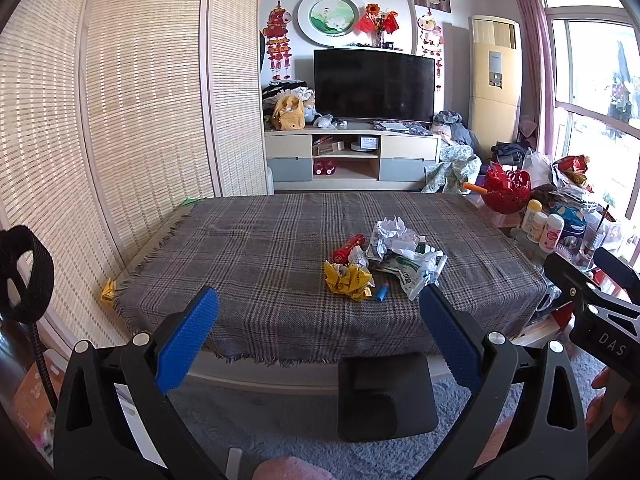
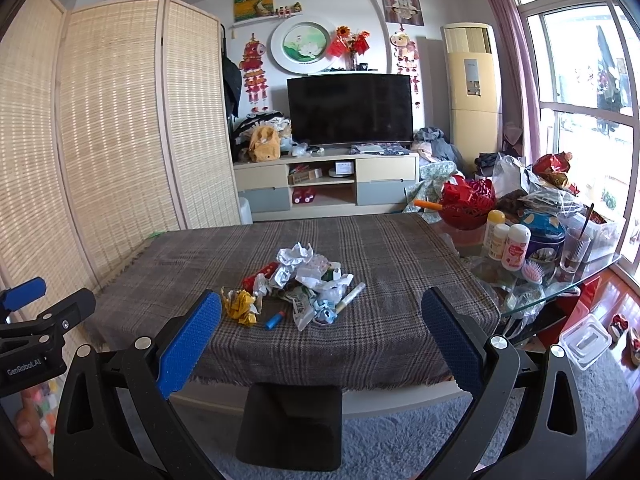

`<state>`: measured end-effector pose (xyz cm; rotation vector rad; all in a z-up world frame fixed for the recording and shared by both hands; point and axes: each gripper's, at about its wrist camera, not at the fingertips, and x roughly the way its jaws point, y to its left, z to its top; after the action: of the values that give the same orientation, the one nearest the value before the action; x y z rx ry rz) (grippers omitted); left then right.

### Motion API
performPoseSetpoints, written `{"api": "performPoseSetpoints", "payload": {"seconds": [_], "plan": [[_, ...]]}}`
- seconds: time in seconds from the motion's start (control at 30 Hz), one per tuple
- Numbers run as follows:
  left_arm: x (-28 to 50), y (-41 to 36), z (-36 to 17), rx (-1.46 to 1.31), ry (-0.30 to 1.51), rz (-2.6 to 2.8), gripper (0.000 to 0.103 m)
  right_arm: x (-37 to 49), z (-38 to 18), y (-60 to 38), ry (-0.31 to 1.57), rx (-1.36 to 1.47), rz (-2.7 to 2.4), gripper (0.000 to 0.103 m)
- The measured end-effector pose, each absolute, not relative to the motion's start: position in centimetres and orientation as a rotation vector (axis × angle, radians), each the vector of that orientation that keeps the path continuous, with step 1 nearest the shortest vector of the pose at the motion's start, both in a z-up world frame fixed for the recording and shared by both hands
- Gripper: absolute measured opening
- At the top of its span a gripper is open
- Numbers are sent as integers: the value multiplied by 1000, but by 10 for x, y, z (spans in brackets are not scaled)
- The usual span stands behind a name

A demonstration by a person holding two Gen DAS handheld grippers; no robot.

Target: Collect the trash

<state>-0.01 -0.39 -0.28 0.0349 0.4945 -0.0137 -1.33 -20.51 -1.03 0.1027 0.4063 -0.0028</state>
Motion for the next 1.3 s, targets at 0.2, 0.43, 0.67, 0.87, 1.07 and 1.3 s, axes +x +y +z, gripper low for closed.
{"api": "performPoseSetpoints", "payload": {"seconds": [0.2, 0.43, 0.67, 0.87, 1.07, 1.3], "plan": [[1, -4, -5, 27, 500, -17, 95, -13, -11, -207, 404, 109, 2, 100], [5, -3, -8, 27, 509, -11, 95, -10, -11, -206, 405, 103, 4, 100], [10, -2, -12, 35, 520, -5, 95, -5, -15, -210, 427, 105, -17, 100], [18, 2, -17, 39, 531, 16, 95, 3, -22, -222, 446, 121, -31, 100], [35, 1, -34, 39, 590, -6, 95, 16, -36, -237, 454, 186, -40, 100], [66, -2, -63, 46, 662, -51, 95, 46, -65, -242, 539, 202, -36, 100]]}}
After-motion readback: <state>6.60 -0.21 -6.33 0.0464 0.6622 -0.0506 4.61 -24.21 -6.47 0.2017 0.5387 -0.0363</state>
